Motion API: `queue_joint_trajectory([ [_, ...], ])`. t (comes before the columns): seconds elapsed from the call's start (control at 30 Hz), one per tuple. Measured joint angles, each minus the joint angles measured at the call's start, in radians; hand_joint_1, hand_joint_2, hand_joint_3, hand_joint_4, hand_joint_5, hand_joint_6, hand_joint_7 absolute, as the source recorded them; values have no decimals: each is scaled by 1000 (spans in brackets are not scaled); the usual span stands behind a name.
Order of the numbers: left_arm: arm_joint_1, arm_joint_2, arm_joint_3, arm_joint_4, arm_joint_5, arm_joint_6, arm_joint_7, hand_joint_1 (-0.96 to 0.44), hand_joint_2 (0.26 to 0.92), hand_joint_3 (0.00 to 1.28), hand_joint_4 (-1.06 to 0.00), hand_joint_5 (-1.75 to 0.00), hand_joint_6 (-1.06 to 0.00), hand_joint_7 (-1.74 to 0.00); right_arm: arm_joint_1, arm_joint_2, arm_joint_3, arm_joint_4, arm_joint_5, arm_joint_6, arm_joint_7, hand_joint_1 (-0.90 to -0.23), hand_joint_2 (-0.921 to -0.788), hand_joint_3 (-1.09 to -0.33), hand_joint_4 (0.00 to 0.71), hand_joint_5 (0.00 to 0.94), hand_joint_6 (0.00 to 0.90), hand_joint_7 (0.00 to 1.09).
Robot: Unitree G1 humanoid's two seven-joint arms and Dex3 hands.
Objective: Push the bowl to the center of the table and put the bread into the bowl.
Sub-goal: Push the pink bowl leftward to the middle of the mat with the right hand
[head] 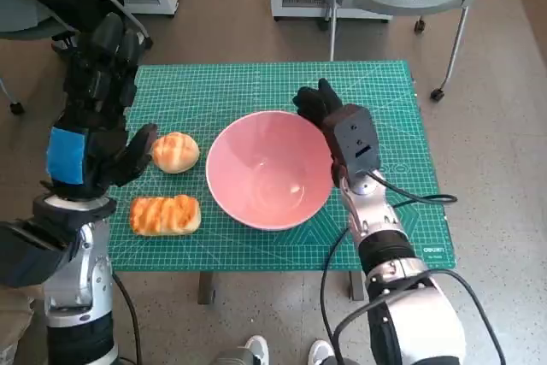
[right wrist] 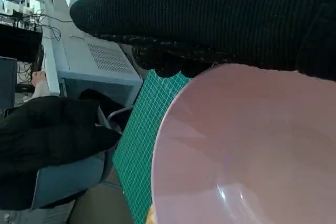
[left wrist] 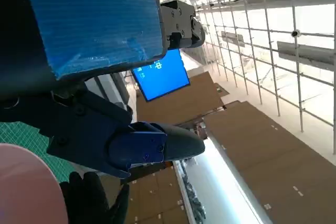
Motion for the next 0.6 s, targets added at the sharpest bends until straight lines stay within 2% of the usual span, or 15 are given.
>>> queue_joint_trajectory([
  [0.6,0,0,1,0,1,-2,0,-584,921,402,-40,-6,1,-351,-18,9,9,3,-3,6,0,-549,-921,-848,164,2,164,60],
])
